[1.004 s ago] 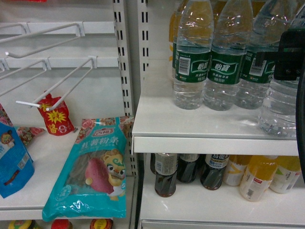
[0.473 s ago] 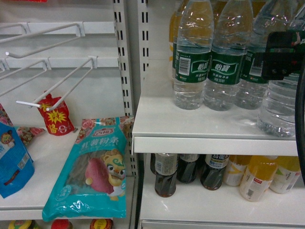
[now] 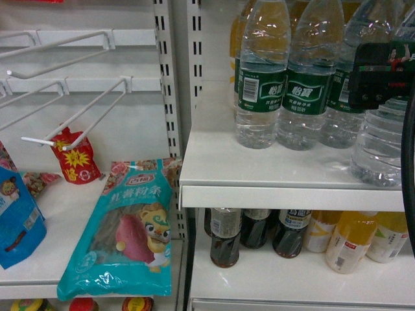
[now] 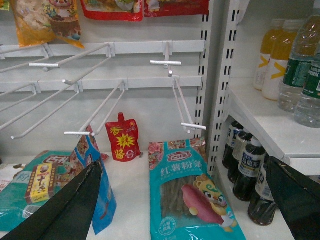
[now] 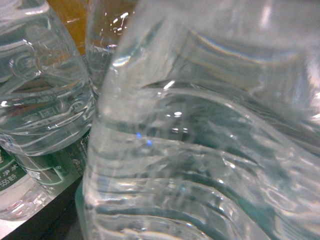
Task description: Move water from second to third shelf
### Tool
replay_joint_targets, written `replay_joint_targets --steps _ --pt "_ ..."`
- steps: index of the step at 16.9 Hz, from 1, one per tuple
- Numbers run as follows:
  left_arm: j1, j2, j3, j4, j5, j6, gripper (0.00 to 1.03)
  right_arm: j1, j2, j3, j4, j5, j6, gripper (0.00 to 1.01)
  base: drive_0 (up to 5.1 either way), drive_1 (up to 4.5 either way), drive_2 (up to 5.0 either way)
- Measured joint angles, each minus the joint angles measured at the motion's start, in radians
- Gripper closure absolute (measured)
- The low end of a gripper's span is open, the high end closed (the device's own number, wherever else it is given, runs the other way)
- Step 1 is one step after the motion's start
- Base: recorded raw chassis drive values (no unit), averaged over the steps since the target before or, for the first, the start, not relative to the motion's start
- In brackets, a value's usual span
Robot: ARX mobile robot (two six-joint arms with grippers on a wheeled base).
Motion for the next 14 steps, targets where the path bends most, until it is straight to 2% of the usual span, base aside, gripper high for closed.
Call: replay_joint_targets --steps 5,11,14 --pt "0.000 0.000 0.000 0.000 0.000 0.000 0.05 0.001 -0.108 -0.009 -0.060 -0.014 -0.002 0.03 0.0 0.00 0.0" --pt "0.000 0.000 0.000 0.000 0.000 0.000 0.05 0.008 -0.199 -0.047 -0.125 -0.015 -0.026 0.03 0.0 0.00 0.0" --pt "0.000 0.000 0.000 0.000 0.000 0.000 0.05 0.015 -0.270 -0.076 -0.178 -0.040 -0.027 0.03 0.0 0.00 0.0"
